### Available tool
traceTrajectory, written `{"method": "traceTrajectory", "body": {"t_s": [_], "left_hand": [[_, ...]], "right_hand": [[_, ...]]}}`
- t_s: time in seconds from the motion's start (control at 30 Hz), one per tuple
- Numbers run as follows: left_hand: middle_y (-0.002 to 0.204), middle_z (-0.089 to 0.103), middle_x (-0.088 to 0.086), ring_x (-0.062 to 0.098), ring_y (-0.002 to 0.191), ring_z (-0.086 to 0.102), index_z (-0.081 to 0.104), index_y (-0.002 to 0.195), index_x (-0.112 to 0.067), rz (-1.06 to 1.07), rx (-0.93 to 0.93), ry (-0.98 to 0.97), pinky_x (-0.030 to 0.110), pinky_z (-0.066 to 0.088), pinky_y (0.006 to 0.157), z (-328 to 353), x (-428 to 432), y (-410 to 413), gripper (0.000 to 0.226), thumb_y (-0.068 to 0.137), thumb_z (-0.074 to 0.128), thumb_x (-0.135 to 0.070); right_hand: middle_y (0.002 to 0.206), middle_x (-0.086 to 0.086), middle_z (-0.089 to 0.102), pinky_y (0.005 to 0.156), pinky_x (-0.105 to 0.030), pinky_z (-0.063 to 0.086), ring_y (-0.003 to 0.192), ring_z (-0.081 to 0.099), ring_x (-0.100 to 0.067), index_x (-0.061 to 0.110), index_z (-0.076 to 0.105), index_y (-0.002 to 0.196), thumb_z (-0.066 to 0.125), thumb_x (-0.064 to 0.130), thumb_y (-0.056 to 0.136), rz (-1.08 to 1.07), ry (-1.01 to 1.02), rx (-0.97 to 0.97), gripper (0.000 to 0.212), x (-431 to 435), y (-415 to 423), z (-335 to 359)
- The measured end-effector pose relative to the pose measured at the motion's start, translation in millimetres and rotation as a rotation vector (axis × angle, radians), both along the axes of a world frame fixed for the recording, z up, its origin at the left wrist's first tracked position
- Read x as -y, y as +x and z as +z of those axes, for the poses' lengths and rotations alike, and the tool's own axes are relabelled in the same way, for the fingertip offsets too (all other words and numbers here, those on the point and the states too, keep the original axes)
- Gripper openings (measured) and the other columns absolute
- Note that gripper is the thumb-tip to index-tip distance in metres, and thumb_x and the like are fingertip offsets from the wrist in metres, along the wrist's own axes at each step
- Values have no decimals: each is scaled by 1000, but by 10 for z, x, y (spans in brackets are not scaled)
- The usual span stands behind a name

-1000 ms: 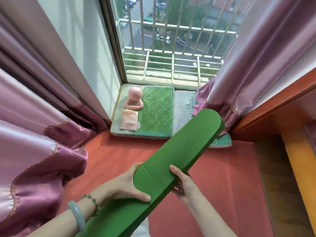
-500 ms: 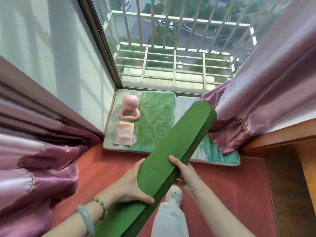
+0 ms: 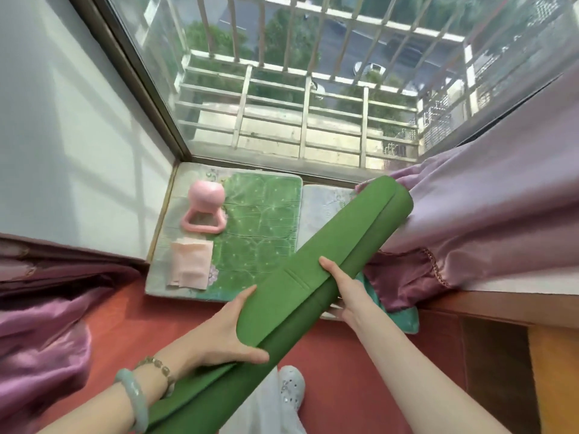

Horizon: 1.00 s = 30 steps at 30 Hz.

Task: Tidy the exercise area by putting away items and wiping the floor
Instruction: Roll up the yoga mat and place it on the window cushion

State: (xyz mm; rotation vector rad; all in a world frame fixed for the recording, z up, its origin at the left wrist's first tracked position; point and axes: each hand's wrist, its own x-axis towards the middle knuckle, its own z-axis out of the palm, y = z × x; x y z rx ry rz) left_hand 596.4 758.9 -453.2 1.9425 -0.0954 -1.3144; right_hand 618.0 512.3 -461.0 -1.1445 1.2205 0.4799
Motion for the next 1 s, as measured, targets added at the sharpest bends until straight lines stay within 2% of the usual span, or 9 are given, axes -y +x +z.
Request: {"method": "traceTrajectory", "body": {"t_s": [0.1, 0.2, 0.37, 0.53, 0.67, 0.73, 0.83, 0.93, 1.0], "left_hand": [[145, 29, -12, 7, 128, 39, -18, 138, -54, -144, 86, 105, 33, 36, 108, -226, 19, 134, 139, 42, 82, -59], [137, 35, -6, 13, 118, 46, -25, 134, -56, -193, 144, 168, 34, 42, 101, -527, 97, 369, 135, 46, 78, -54], [131, 35, -4, 16, 103, 50, -23, 136, -54, -189, 128, 153, 33, 48, 89, -1164, 269, 727, 129, 50, 73, -43], [137, 32, 1, 21, 116, 45, -18, 139, -51, -230, 150, 144, 37, 43, 97, -1852, 533, 1096, 125, 53, 72, -41], [134, 33, 2, 22, 118, 42, -16, 140, -50, -284, 113, 136, 40, 43, 97, -2328, 703, 1264, 123, 55, 73, -40], [135, 33, 1, 23, 119, 39, -14, 142, -48, -292, 108, 145, 42, 43, 97, -2550, 772, 1308, 122, 55, 71, -40], [142, 28, -1, 22, 124, 37, -8, 143, -45, -277, 114, 152, 43, 40, 101, -2870, 821, 1379, 119, 53, 69, -41], [149, 21, -4, 21, 128, 35, -5, 146, -40, -326, 230, 206, 40, 37, 104, -3099, 905, 1343, 117, 56, 69, -45], [154, 15, 1, 25, 135, 30, -8, 148, -33, -400, 396, 324, 40, 30, 109, -3174, 1046, 1235, 124, 56, 72, -59]], "right_hand": [[95, -6, 69, 66, -34, 53, 84, 64, -21, 11, 57, 111, 83, 35, 64, 11, -42, -20, 58, 44, 226, -193], [98, -7, 69, 67, -35, 54, 87, 65, -22, 10, 55, 113, 86, 37, 59, 25, -83, -35, 69, 25, 516, -472], [102, -7, 66, 62, -32, 51, 86, 64, -21, 8, 51, 117, 88, 38, 56, 3, -117, -69, 78, 131, 911, -987], [94, -4, 60, 69, -38, 50, 78, 58, -18, 8, 43, 124, 85, 36, 63, -37, -131, -100, 80, 423, 1159, -1556], [106, -8, 60, 69, -41, 54, 86, 61, -23, 6, 39, 129, 86, 38, 59, -86, -150, -143, 91, 602, 1222, -2024], [110, -8, 61, 74, -46, 55, 91, 63, -26, 5, 34, 135, 89, 41, 49, -114, -161, -141, 108, 645, 1250, -2235], [121, -10, 56, 66, -46, 56, 95, 62, -29, 7, 20, 144, 88, 49, 22, -153, -218, -180, 146, 701, 1331, -2596], [137, -16, 42, 88, -51, 50, 113, 53, -35, 4, 7, 146, 81, 57, 10, -138, -306, -245, 164, 735, 1386, -2930], [141, -18, 35, 98, -51, 43, 121, 47, -37, 2, 0, 144, 85, 57, 23, -111, -343, -285, 158, 733, 1432, -3091]]}}
